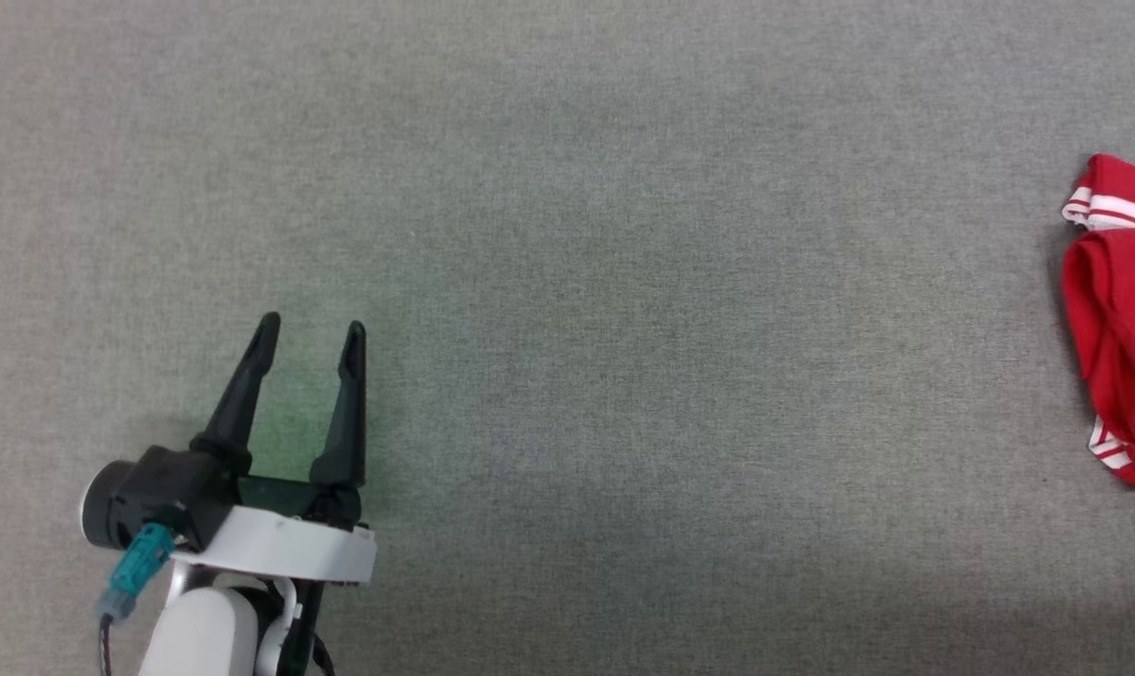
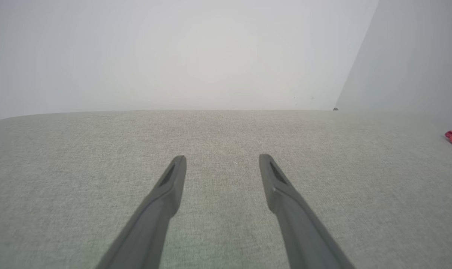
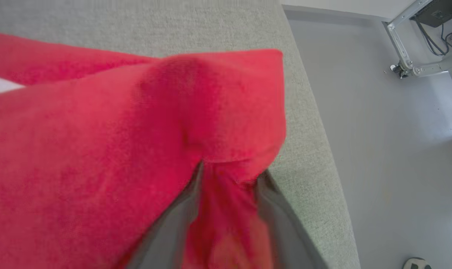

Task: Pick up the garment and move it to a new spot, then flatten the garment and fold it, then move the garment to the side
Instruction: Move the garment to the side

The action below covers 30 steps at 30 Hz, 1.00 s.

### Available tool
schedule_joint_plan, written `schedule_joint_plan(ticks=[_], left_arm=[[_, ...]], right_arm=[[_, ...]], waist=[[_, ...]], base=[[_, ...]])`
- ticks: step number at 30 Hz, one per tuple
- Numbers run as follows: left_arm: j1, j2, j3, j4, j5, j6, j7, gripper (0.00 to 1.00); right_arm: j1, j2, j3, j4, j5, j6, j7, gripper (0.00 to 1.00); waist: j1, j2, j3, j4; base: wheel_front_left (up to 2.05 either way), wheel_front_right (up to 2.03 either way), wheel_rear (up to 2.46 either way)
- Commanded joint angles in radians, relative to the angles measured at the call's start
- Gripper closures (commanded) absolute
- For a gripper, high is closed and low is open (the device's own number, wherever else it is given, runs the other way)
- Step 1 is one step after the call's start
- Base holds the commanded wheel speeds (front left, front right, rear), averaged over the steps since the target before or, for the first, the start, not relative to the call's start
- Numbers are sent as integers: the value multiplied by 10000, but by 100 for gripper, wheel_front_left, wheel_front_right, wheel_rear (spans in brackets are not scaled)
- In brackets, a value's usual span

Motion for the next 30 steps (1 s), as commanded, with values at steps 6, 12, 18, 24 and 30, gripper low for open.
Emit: schedule_joint_plan(ticks=[6,12,18,24,30], left_arm=[[-85,-161,205,102,-42,85,-35,0],[74,-157,286,483,-66,55,-21,0],[351,-159,542,890,-237,70,-21,0],[670,-161,603,1198,-268,73,-21,0],[979,-98,602,1406,-341,61,-21,0]], right_arm=[[-29,-41,190,-295,336,-11,-499,0],[360,241,639,-1202,762,-11,-977,0],[1069,928,1668,-2302,1458,-11,-1436,0],[2015,1600,2549,-2962,1712,-11,-2025,0],[2828,2312,2728,-3773,1725,-11,-2202,0]], waist=[[-1,0,-404,-99],[-1,0,-1021,-168],[-1,0,-1809,-246],[-1,0,-2519,-174],[-1,0,-3038,-82]], base=[[0,0,0],[0,0,0],[0,0,0],[0,0,0],[0,0,0]])
